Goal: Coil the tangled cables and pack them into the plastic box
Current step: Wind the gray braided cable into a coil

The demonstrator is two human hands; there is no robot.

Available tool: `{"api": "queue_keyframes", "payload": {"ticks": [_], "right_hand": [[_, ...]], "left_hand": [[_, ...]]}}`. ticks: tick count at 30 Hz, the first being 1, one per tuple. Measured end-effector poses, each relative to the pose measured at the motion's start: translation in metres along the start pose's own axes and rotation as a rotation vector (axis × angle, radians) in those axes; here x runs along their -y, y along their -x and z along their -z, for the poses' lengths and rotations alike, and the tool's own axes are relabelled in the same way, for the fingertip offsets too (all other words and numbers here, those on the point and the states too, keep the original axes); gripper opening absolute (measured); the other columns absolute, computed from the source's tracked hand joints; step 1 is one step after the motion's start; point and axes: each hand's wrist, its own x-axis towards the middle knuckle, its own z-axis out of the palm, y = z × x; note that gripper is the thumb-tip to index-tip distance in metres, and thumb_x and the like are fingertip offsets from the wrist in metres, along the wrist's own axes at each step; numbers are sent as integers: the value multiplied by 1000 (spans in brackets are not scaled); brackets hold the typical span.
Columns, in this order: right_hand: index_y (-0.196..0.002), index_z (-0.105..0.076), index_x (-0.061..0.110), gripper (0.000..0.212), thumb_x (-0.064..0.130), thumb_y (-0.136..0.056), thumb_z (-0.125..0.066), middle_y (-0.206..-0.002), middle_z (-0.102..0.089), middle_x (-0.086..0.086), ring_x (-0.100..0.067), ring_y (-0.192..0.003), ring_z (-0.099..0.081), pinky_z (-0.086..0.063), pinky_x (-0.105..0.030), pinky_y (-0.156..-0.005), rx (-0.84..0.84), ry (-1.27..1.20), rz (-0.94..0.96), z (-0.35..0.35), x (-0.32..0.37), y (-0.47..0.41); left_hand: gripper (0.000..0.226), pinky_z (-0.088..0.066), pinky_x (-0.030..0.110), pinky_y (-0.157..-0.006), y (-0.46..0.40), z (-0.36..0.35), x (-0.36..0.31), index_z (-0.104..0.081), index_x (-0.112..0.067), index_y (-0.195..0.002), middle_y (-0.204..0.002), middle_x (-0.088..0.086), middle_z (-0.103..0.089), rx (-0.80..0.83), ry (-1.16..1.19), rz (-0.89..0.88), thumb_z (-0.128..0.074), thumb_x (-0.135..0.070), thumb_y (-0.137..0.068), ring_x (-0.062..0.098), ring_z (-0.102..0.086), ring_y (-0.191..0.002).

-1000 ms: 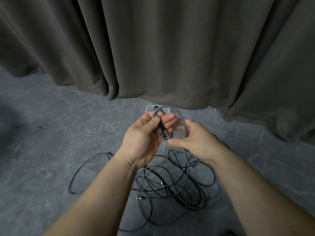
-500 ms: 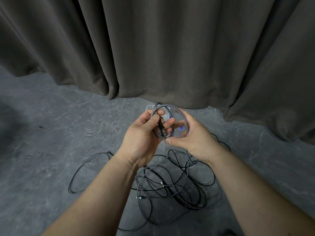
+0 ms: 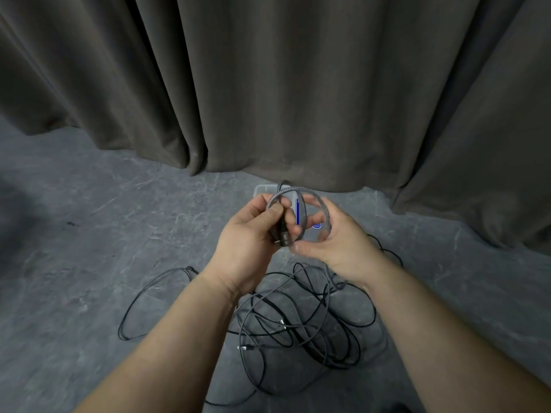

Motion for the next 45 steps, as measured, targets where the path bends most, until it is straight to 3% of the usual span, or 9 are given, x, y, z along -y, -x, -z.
{"api": "queue_keyframes", "payload": {"ticks": [5, 14, 18, 24, 31, 35, 39, 42, 45], "right_hand": [[-122, -56, 41, 42, 40, -80, -60, -102, -62, 6, -6, -60, -47, -40, -22, -65, 20, -253, -104, -1, 2, -2], [-104, -68, 35, 25, 23, -84, -57, -78, -68, 12, -5, -51, -42, -39, -23, -58, -82, -244, -60, 0, 3, -5], [-83, -73, 19, 19, 14, -93, -58, -62, -61, 2, -5, -45, -37, -34, -24, -53, -200, -362, -45, 2, 6, -7], [-65, -61, 13, 32, 37, -85, -68, -51, -50, 2, -7, -43, -39, -34, -21, -46, -277, -317, -148, 3, 3, -12], [-70, -55, 17, 18, 6, -84, -57, -53, -61, 5, -8, -52, -50, -40, -29, -62, -212, 62, -161, 20, -12, -9], [-77, -60, 19, 11, 14, -87, -59, -63, -62, 7, -11, -57, -54, -42, -27, -58, -270, 502, -9, 16, -16, -6], [-86, -66, 28, 8, 28, -89, -59, -81, -71, 8, -17, -78, -64, -54, -32, -71, -1, 858, 38, 0, -7, -1], [-82, -71, 28, 9, 25, -85, -64, -78, -71, 13, -4, -77, -65, -53, -25, -73, 180, 697, 38, -5, 12, 1], [-74, -72, 29, 23, 9, -81, -61, -54, -63, 15, 0, -50, -50, -39, -15, -53, 263, 393, 19, -2, 35, 5]], "left_hand": [[13, -22, 22, -51, -1, 0, 1, -58, -6, -84, -62, 0, -27, -41, -21, -34, -49, -14, -79, 13, -20, -56], [41, -23, 21, -44, -1, 4, 5, -54, -12, -71, -46, -11, -29, -99, -378, -57, -38, -30, -104, 6, -22, -41], [41, -22, 22, -48, -3, 4, 3, -57, -10, -77, -46, -9, -26, -74, -101, 76, -32, -31, -103, 7, -19, -41], [35, -27, 20, -47, -2, 3, -4, -69, -12, -85, -51, -8, -16, 38, 216, 168, -43, -34, -89, 4, -21, -37], [38, -29, 18, -49, -14, 41, -32, -57, -20, -79, -48, -9, -23, -452, 496, -67, -35, -38, -103, 6, -20, -41], [34, -26, 20, -53, -16, 41, -22, -55, -21, -81, -52, -9, -24, -488, 377, -60, -34, -36, -104, 8, -21, -45], [27, -24, 24, -52, -18, 34, -9, -52, -18, -80, -54, -7, -30, -429, 31, -76, -37, -24, -102, 10, -26, -47], [28, -22, 22, -50, -16, 30, 1, -48, -14, -78, -53, -7, -33, -308, -230, -114, -34, -15, -102, 9, -27, -50], [30, -30, 16, -49, -11, 27, 9, -41, -15, -74, -57, -8, -36, -171, -365, -84, -34, -16, -104, 6, -30, -52]]}}
